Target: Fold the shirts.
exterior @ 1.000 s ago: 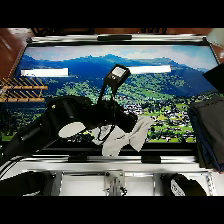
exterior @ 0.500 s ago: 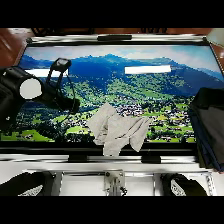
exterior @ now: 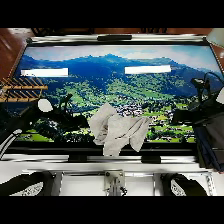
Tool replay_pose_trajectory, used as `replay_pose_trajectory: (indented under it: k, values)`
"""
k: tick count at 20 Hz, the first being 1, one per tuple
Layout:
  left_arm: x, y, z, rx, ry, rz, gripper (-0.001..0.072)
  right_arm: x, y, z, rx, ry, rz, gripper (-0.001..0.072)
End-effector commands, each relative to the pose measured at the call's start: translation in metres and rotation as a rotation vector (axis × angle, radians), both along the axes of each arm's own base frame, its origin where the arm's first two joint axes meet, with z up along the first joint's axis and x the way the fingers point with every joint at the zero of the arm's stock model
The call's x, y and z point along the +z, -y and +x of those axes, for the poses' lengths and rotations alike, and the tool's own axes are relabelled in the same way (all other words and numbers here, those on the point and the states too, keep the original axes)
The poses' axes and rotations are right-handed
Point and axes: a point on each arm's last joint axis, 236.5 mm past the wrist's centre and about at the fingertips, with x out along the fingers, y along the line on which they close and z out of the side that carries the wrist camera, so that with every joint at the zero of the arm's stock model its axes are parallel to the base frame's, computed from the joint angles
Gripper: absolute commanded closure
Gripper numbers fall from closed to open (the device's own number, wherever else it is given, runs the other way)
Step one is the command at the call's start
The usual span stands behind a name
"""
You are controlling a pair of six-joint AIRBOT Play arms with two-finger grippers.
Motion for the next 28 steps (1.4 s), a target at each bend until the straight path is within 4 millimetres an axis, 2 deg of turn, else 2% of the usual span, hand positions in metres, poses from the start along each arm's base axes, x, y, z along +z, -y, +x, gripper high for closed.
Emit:
replay_pose_trajectory:
  k: [1,7,13,17,18,19,20,21,22,24,26,28]
  values:
    - [-0.017,0.019,0.018,0.106,-0.008,-0.107,0.0089,-0.008,-0.005,0.007,-0.003,0.026,0.021,0.0077]
    - [-0.048,0.03,0.027,0.129,-0.037,-0.12,0.0104,-0.008,-0.008,0.008,-0.002,0.028,0.033,0.0077]
    - [-0.042,0.032,0.007,-0.004,-0.061,-0.141,0.0105,-0.008,-0.008,0.008,-0.017,0.028,0.037,0.0077]
    - [-0.054,0.049,0.021,0.023,0.014,-0.117,0.0107,-0.008,-0.01,0.006,-0.033,0.016,0.047,0.0077]
    - [-0.055,0.055,0.025,0.035,0.033,-0.12,0.015,-0.008,-0.013,0.003,-0.032,0.004,0.058,0.0077]
    - [-0.055,0.058,0.029,0.049,0.053,-0.122,0.0398,-0.008,-0.015,0.002,-0.031,-0.001,0.066,0.0077]
    - [-0.053,0.06,0.034,0.064,0.068,-0.13,0.0595,-0.007,-0.017,0.003,-0.031,0.002,0.075,0.0077]
    - [-0.052,0.06,0.036,0.065,0.075,-0.134,0.067,-0.008,-0.018,0.006,-0.032,0.017,0.082,0.0077]
    - [-0.049,0.06,0.037,0.033,0.091,-0.138,0.0677,-0.014,-0.02,0.009,-0.024,0.029,0.086,0.0077]
    - [-0.042,0.058,0.035,-0.017,0.084,-0.156,0.0678,-0.039,-0.027,0.012,-0.041,0.019,0.124,0.0076]
    - [-0.034,0.054,0.035,-0.055,0.098,-0.169,0.0679,-0.069,-0.055,0.018,-0.07,-0.003,0.248,0.0076]
    - [-0.028,0.048,0.04,-0.051,0.119,-0.168,0.0679,-0.099,-0.075,0.036,-0.151,0.007,0.356,0.0076]
